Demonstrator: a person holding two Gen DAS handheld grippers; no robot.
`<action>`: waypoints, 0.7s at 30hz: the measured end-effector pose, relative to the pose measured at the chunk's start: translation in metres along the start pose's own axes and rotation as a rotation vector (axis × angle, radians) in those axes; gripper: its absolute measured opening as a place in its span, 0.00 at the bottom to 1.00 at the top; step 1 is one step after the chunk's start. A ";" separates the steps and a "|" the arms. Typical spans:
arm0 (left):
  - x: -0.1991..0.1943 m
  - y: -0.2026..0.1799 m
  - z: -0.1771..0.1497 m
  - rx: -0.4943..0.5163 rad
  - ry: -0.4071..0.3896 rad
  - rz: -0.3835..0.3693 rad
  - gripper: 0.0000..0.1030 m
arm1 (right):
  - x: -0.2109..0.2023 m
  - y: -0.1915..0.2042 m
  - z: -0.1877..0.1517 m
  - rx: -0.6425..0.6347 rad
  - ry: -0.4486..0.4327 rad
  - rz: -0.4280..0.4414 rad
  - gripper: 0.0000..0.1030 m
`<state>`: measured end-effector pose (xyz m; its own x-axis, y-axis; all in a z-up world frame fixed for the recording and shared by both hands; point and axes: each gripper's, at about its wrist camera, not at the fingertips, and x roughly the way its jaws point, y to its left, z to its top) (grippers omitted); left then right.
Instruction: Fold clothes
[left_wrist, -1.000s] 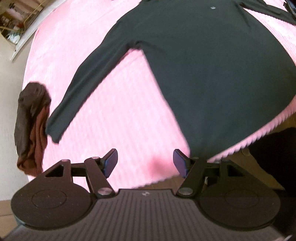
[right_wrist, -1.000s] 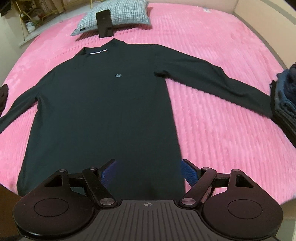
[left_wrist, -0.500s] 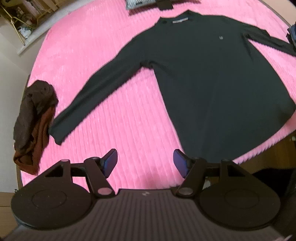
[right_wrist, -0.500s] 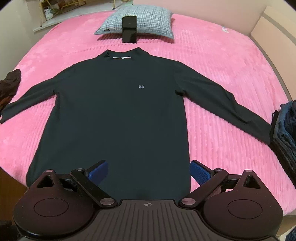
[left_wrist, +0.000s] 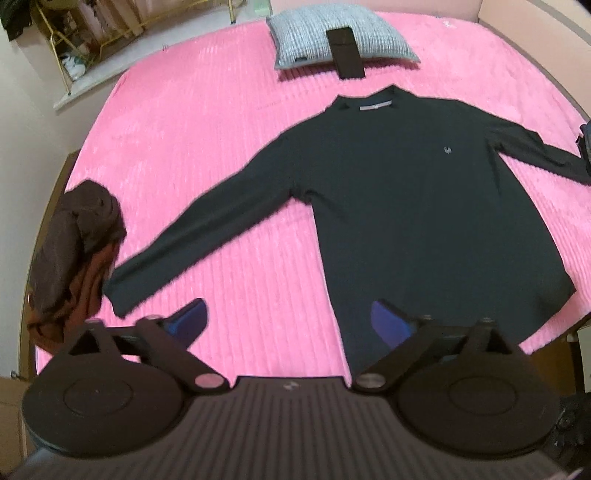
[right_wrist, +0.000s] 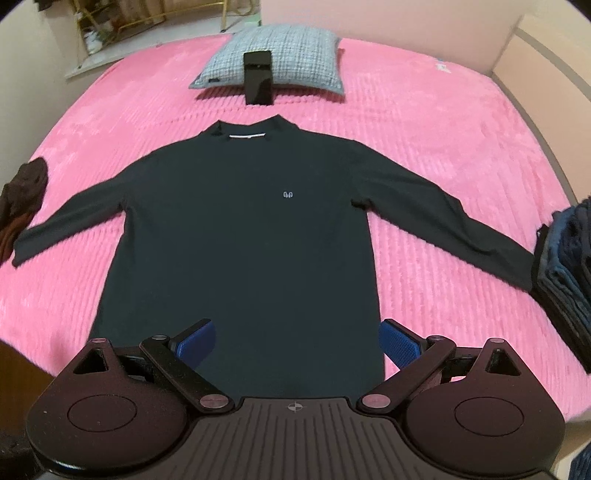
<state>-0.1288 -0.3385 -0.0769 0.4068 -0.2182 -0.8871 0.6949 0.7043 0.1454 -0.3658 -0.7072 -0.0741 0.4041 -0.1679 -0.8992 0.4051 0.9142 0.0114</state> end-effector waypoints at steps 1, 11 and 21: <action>0.001 0.005 0.002 0.009 -0.007 -0.009 0.97 | -0.002 0.007 0.000 0.012 -0.002 -0.012 0.95; 0.017 0.078 0.002 0.316 -0.076 -0.049 0.98 | -0.006 0.111 -0.018 0.216 0.050 -0.100 0.95; 0.028 0.149 -0.006 0.389 -0.072 -0.084 0.98 | -0.010 0.186 -0.038 0.245 0.096 -0.126 0.95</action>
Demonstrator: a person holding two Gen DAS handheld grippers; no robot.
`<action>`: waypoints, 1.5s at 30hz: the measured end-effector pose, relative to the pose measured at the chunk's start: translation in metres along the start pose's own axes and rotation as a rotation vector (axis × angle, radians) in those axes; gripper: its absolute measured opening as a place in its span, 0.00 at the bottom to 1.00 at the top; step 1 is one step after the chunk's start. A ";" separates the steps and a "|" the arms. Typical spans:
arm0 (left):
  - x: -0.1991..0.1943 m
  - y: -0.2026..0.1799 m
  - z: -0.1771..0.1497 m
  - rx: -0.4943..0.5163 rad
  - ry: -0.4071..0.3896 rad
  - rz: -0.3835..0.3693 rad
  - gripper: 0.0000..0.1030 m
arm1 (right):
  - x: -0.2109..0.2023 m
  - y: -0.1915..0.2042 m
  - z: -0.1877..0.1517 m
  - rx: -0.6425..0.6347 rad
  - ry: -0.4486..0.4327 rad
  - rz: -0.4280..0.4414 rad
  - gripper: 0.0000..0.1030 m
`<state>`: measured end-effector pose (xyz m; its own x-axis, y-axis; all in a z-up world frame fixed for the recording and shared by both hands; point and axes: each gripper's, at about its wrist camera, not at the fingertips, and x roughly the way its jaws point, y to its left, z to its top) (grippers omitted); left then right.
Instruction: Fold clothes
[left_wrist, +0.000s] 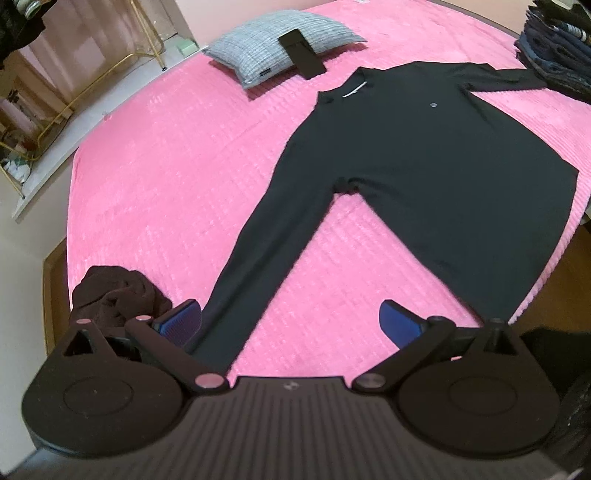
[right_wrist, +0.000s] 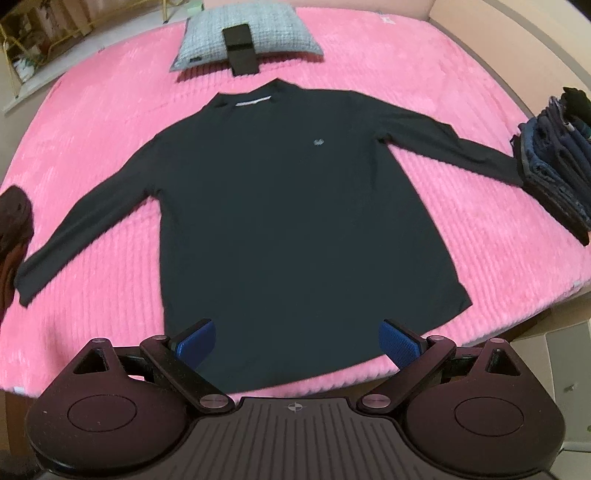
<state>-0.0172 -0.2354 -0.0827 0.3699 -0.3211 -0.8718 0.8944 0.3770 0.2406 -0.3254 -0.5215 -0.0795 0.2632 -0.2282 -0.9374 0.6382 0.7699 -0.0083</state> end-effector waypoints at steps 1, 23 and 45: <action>0.001 0.003 -0.001 -0.009 0.003 -0.001 0.98 | 0.001 0.003 -0.001 -0.006 0.004 -0.001 0.95; 0.009 -0.014 0.019 -0.106 0.038 -0.018 0.98 | 0.031 -0.012 0.015 -0.085 0.020 0.020 0.95; 0.037 0.117 -0.076 -0.287 0.068 -0.021 0.98 | 0.102 0.298 -0.013 -0.831 -0.144 0.293 0.94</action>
<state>0.0818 -0.1375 -0.1188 0.3254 -0.2765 -0.9042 0.7905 0.6043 0.0997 -0.1175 -0.3072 -0.1818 0.4577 0.0161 -0.8890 -0.1852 0.9796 -0.0776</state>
